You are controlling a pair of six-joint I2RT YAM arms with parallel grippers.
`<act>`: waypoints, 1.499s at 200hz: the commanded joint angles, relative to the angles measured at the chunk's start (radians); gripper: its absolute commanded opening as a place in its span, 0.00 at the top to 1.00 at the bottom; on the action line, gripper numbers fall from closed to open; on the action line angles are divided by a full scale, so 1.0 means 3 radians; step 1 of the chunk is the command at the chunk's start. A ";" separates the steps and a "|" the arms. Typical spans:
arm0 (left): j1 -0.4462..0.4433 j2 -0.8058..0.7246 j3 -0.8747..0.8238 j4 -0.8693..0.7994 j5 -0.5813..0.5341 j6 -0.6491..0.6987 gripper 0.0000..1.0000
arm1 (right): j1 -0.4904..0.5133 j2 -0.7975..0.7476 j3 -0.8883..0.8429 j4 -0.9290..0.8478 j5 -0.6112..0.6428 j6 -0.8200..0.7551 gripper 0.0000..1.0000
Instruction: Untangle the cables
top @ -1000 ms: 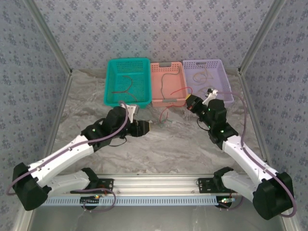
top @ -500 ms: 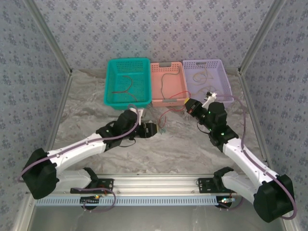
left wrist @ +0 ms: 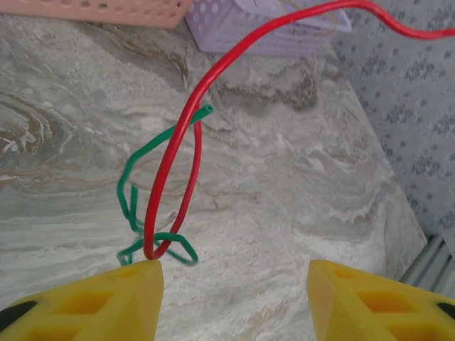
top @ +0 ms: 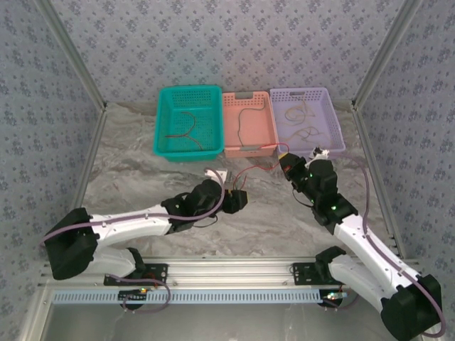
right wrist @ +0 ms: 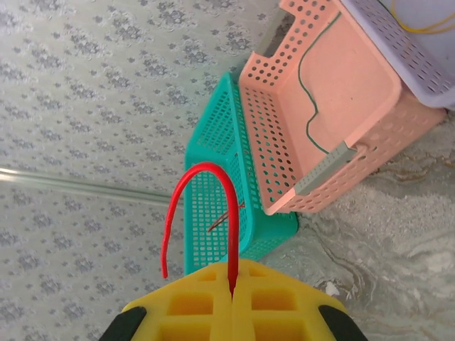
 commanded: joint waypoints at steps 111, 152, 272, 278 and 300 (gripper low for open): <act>-0.0192 -0.0486 -0.0503 0.0420 -0.1062 -0.0097 0.36 | 0.0002 -0.0220 -0.0157 -0.0106 0.0241 0.0928 1.00; 0.0120 -0.1242 -0.0816 0.0211 -0.0572 -0.0388 0.51 | -0.0198 -0.0197 -0.0386 0.0348 -0.0081 0.1014 1.00; 0.0356 -0.0982 -0.0876 0.0853 0.0161 -0.0236 0.66 | 0.0082 -0.0031 -0.0942 0.1356 0.0133 0.2821 1.00; 0.0351 -0.0985 -0.0874 0.0864 0.0159 -0.0233 0.66 | 0.0142 -0.0035 -0.0957 0.1408 0.0220 0.2880 1.00; 0.0341 -0.1055 -0.0862 0.0817 0.0132 -0.0196 0.66 | 0.0284 -0.0046 -0.1054 0.1695 0.0661 0.2972 1.00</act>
